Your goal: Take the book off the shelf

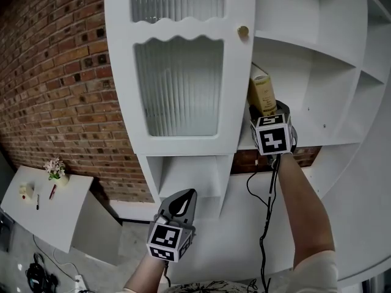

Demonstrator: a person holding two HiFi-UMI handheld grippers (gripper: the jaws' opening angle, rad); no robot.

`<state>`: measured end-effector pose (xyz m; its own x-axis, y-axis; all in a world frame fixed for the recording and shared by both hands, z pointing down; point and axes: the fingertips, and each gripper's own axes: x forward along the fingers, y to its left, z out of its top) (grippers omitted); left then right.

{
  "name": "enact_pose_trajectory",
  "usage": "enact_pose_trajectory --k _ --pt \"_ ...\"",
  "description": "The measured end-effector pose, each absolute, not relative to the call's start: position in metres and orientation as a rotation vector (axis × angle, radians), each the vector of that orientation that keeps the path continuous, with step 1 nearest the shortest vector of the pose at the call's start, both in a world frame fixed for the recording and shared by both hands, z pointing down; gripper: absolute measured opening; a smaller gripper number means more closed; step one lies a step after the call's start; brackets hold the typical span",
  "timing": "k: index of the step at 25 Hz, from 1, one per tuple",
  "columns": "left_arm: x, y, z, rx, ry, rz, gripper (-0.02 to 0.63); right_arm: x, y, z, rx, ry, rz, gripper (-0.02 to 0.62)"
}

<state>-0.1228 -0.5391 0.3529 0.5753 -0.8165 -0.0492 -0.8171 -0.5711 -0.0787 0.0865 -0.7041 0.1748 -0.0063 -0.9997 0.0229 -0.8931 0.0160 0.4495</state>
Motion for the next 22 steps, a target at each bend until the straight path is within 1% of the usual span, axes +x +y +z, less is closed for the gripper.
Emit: enact_pose_trajectory --k 4,12,17,22 --pt "-0.117 -0.532 0.357 -2.723 1.423 0.018 0.012 0.093 -0.683 0.177 1.96 -2.016 -0.431 0.235" --pt "-0.099 -0.488 0.363 -2.736 1.458 -0.003 0.012 0.094 -0.597 0.18 1.932 -2.113 -0.515 0.235" --pt "-0.103 -0.459 0.365 -2.687 1.541 0.002 0.012 0.099 -0.544 0.188 1.93 -2.14 -0.6 0.235" --pt "-0.099 -0.423 0.368 -2.665 1.596 0.015 0.012 0.108 -0.49 0.216 1.909 -2.213 -0.538 0.235"
